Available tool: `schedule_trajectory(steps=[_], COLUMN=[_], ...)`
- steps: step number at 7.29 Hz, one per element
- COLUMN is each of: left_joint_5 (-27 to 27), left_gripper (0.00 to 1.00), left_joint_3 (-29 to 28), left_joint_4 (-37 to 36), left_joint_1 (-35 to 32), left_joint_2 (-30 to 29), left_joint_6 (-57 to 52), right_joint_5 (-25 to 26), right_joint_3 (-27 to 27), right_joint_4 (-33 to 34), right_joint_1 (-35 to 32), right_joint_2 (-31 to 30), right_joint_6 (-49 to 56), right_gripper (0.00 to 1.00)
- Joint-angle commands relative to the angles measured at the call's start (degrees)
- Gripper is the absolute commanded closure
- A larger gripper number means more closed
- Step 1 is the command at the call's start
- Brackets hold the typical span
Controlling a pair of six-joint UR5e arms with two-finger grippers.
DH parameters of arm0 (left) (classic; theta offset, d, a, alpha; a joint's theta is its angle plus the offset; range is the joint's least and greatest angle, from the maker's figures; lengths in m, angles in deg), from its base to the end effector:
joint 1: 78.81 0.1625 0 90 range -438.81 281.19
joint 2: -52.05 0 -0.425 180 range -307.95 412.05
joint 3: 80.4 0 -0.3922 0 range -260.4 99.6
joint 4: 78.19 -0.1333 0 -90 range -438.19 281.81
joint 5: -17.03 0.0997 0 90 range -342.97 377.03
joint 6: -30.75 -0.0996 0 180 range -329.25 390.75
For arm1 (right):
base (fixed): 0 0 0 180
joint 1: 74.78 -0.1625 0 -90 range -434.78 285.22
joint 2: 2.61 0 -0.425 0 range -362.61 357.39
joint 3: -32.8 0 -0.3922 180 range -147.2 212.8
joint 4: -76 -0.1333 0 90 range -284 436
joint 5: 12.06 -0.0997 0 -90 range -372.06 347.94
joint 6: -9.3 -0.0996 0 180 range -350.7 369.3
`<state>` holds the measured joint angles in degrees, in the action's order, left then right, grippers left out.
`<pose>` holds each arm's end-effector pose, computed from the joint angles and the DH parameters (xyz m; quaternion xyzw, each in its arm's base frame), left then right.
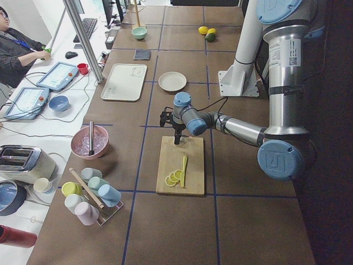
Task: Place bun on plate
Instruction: 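Grasp the white bun with the left gripper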
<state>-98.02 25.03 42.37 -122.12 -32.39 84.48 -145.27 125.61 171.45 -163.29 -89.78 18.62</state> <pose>0.2865 -0.3953 0.5223 0.0595 0.3894 0.0186 0.9189 0.0518 -0.5127 0.6207 0.0267 -0.3672 -0.0882 0.9256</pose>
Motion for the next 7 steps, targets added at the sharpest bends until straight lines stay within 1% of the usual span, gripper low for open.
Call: schedule_trajectory(steps=[1,3,4,5,6,7], left_joint_5=[0.17,0.26,0.17,0.00,-0.35,-0.53], left_gripper=[0.22,0.64,0.76,0.78,0.82,0.82], left_joint_3=[-0.93,-1.02,-1.02,-0.59,0.03,0.47], left_joint_4=[-0.15,-0.32,-0.41,-0.41,-0.67,-0.68], left_joint_1=[1.21,1.21,1.21,1.13,1.13,0.52], left_joint_2=[0.15,0.15,0.15,0.15,-0.63,-1.07], left_joint_6=[0.06,-0.29,-0.38,-0.38,-0.29,-0.20], right_joint_5=[-0.12,-0.29,-1.16,-1.52,-1.52,-1.61], right_joint_3=[0.00,0.09,0.09,0.18,0.18,0.35], right_joint_4=[0.00,0.00,0.00,0.00,-0.09,0.00], right_joint_1=[0.00,0.00,0.00,0.00,0.00,0.00], right_joint_2=[-0.02,-0.02,0.07,0.07,0.07,-0.02], right_joint_6=[0.00,0.00,0.00,0.00,0.00,0.00], right_gripper=[0.00,0.00,0.00,0.00,0.00,0.00])
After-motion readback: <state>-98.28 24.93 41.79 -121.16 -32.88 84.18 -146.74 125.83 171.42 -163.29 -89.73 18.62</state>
